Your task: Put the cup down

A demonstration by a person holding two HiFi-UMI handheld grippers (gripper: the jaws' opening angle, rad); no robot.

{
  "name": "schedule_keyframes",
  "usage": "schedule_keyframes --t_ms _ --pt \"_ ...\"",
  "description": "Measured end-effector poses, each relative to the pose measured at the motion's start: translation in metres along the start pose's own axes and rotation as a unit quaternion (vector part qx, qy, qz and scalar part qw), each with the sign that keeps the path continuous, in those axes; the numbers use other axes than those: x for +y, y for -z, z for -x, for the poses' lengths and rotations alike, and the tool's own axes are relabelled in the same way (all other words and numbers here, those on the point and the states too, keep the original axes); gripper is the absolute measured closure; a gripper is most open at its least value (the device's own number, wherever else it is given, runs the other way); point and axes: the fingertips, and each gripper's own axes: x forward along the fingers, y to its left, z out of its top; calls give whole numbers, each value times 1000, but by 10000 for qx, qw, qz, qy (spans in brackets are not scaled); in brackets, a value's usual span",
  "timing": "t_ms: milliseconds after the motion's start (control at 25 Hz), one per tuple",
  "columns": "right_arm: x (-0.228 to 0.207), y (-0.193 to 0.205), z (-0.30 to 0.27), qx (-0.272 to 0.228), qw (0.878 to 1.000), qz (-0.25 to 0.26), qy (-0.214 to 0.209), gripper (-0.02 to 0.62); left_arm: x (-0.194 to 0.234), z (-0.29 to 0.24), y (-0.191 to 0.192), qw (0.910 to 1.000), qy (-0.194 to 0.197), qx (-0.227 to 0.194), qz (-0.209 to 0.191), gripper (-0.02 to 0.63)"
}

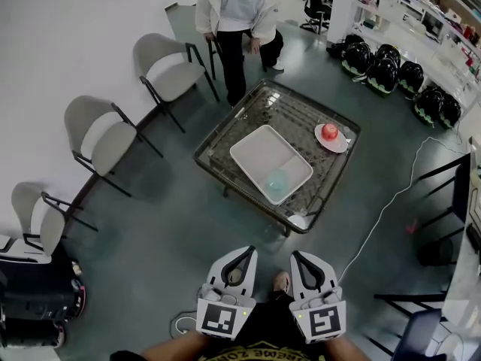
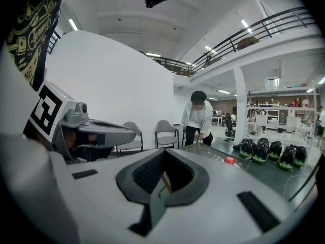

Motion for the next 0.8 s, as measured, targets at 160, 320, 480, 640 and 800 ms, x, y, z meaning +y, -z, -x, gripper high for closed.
schedule_keyframes --t_ms 160,320,480,640,800 --pt "-1 3 -1 -25 10000 -54 18 592 1 0 0 10000 -12 -11 -15 600" --pt "2 3 -3 -58 10000 -42 35 592 3 1 2 10000 15 -14 -43 600" --pt "2 3 -6 -65 9999 -38 66 592 6 0 1 10000 34 -42 -63 600" --pt "4 2 -11 -59 9999 -57 69 592 11 -1 4 10000 37 -5 2 600" --pt "5 1 -15 -46 9999 -60 87 592 15 -2 4 10000 72 6 -15 600"
